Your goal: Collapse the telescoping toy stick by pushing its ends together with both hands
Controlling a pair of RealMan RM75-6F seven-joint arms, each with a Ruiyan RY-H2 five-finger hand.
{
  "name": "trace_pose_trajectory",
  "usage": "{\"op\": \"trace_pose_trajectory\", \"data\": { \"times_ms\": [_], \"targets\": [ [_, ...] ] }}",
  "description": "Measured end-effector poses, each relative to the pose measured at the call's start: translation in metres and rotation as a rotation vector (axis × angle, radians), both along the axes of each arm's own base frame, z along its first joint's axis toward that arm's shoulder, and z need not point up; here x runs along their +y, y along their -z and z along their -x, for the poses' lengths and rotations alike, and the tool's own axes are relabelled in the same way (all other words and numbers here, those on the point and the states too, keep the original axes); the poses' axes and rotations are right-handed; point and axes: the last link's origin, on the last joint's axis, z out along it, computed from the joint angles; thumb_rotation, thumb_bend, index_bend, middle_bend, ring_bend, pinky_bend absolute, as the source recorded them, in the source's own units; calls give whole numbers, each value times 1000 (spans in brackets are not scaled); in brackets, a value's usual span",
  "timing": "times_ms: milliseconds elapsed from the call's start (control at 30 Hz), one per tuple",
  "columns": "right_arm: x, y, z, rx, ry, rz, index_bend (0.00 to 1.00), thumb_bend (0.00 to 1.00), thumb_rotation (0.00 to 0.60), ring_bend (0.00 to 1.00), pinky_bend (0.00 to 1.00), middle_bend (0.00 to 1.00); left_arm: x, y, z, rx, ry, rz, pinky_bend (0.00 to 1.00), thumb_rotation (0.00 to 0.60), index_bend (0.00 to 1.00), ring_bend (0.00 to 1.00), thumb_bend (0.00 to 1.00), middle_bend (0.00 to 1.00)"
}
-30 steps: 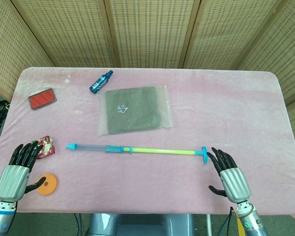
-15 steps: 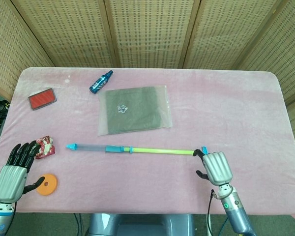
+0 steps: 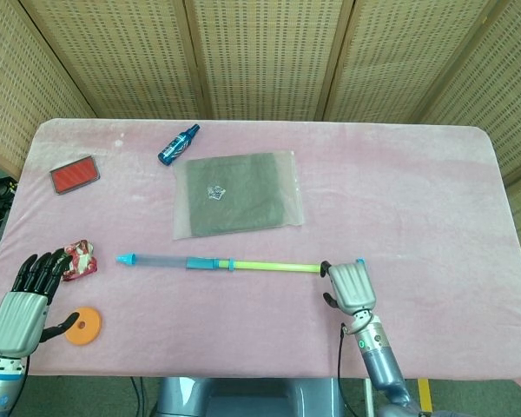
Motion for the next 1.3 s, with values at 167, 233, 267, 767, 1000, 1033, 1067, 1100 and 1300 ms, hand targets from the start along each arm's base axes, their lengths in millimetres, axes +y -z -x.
{"op": "trace_pose_trajectory", "data": {
  "times_ms": [167, 233, 267, 767, 1000, 1033, 1067, 1100, 1300],
  "targets": [
    [-8, 8, 1, 23, 22, 1, 477, 462, 600, 962, 904, 1000, 2, -2, 2, -4, -7, -4, 0, 600, 0, 0, 188, 0],
    [-12, 10, 2, 35, 28, 4, 473, 480, 600, 962, 904, 1000, 2, -2, 2, -3, -8, -4, 0, 600, 0, 0, 188, 0],
    [-14, 11, 3, 41, 31, 6, 471, 486, 600, 962, 904, 1000, 2, -2, 2, -2, -8, -3, 0, 600, 0, 0, 188, 0],
    [-36, 12, 22, 113, 116, 15, 446, 516, 600, 962, 904, 1000, 4, 4, 4, 22, -21, 8, 0, 600, 0, 0, 189, 0],
    [-40, 15, 32, 137, 146, 12, 446, 524, 600, 962, 904, 1000, 5, 5, 5, 27, -25, 7, 0, 600, 0, 0, 188, 0],
    [-40, 15, 34, 140, 151, 12, 446, 525, 600, 962, 904, 1000, 5, 4, 5, 27, -25, 7, 0, 600, 0, 0, 189, 0],
    [-41, 15, 35, 143, 156, 12, 448, 525, 600, 962, 904, 1000, 5, 4, 5, 27, -25, 7, 0, 600, 0, 0, 189, 0],
    [-41, 16, 38, 148, 162, 13, 453, 526, 600, 962, 904, 1000, 5, 4, 6, 28, -25, 6, 0, 600, 0, 0, 189, 0],
    [-44, 17, 51, 158, 194, 17, 582, 535, 600, 964, 904, 1000, 5, 5, 6, 31, -28, 8, 0, 600, 0, 0, 189, 0]
  ]
}}
